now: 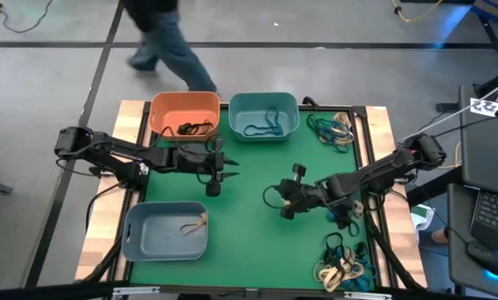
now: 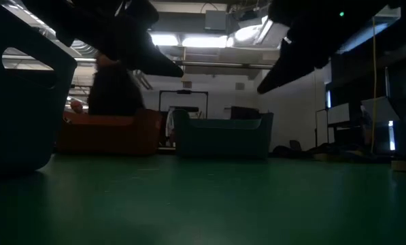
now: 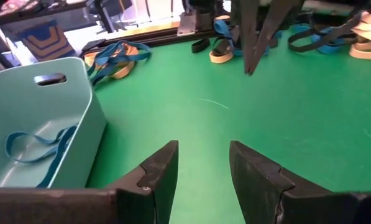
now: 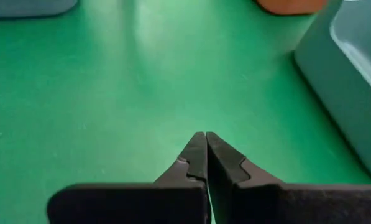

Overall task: Sort rubber bands into baskets
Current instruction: Put the blue rubber band into the green bin

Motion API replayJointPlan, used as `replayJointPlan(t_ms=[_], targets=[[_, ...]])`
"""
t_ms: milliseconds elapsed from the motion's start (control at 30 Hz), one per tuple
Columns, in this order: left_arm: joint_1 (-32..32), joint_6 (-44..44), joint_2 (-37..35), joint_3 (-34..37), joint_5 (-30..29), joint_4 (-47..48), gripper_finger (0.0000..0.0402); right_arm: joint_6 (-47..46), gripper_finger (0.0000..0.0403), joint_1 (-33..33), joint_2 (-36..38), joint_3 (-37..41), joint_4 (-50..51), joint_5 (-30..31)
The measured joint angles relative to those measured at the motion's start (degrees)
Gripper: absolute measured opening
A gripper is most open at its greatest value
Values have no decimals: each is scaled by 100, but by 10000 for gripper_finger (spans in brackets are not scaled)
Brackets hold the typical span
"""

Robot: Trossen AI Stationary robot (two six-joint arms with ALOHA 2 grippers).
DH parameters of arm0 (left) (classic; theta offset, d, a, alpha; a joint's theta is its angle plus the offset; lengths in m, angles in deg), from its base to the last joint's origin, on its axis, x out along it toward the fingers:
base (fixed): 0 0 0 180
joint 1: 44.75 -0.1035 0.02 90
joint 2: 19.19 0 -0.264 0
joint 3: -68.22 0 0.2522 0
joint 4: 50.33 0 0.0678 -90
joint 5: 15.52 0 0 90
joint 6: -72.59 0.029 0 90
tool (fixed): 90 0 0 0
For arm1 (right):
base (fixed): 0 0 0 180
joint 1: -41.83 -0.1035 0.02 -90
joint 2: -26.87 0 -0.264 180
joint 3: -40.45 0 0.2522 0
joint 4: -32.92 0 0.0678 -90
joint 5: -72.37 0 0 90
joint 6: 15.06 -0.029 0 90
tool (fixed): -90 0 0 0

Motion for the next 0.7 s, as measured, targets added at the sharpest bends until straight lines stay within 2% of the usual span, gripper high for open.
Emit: replayJointPlan(t_ms=[100,267,367,467,700], targets=[[-3,2,1,0,-1,-13,141,88,1,118,-135,7,-42,-193],[-16,-27,1,0,-1,-16,141,-52,1,303,-159,4,-72,-1098],[-5,-46,1,0,-1,21,141,-205,7,408,-134,-31,111,-1226],[-5,-70,1,0,-1,91,141,-314,38,520,-32,-324,953,-1318],[-5,-27,1,0,-1,195,141,-1271,157,367,384,-1252,4114,-1432]])
